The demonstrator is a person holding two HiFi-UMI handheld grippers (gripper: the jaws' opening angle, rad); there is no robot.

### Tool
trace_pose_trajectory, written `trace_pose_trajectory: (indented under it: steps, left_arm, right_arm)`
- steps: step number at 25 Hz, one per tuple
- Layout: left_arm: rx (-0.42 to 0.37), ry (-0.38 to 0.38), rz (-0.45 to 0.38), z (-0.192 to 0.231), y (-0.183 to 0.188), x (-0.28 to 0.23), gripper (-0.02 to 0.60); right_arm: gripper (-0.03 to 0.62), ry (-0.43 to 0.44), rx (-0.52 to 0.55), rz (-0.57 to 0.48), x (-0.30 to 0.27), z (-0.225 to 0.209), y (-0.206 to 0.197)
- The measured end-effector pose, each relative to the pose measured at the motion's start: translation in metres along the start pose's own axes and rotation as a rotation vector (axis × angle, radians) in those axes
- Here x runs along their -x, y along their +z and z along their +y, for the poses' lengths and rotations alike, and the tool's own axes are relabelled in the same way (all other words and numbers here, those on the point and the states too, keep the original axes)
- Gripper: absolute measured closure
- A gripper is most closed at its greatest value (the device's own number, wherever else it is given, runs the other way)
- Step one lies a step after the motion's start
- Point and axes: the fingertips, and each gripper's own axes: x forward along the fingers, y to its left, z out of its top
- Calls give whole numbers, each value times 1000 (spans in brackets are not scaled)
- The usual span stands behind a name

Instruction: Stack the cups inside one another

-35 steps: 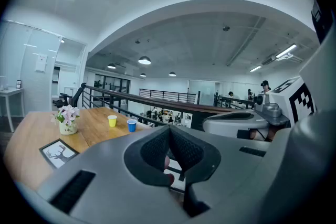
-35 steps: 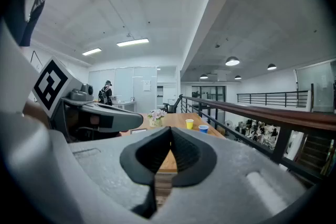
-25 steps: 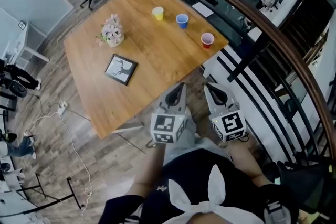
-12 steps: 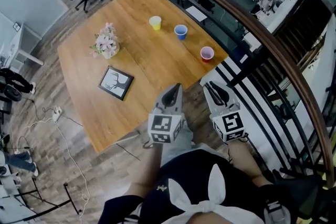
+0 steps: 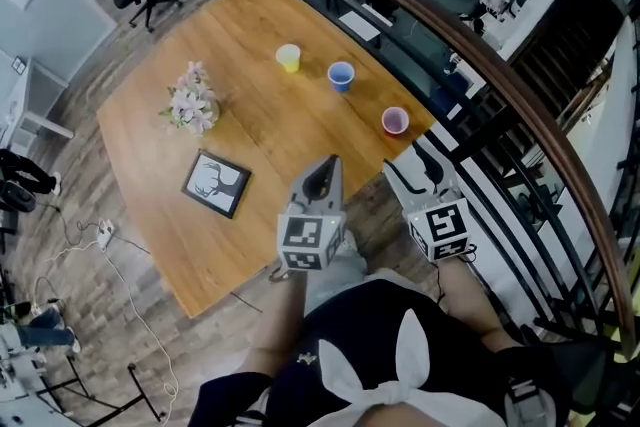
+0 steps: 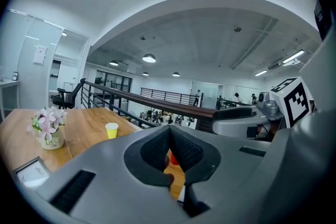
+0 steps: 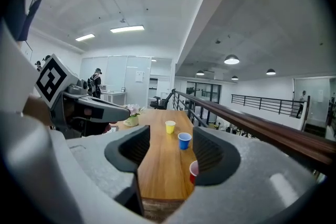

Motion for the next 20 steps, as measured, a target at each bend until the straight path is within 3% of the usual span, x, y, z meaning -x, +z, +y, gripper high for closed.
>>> trace_pose_trajectory:
  steps: [8, 20]
  left_arm:
    - [4, -19, -40, 17, 12, -19, 572]
    - [17, -29, 5, 22, -1, -25, 572]
  right_arm:
    - [329, -25, 22, 20, -17, -8, 2]
    - [269, -23, 31, 89, -23, -19, -17]
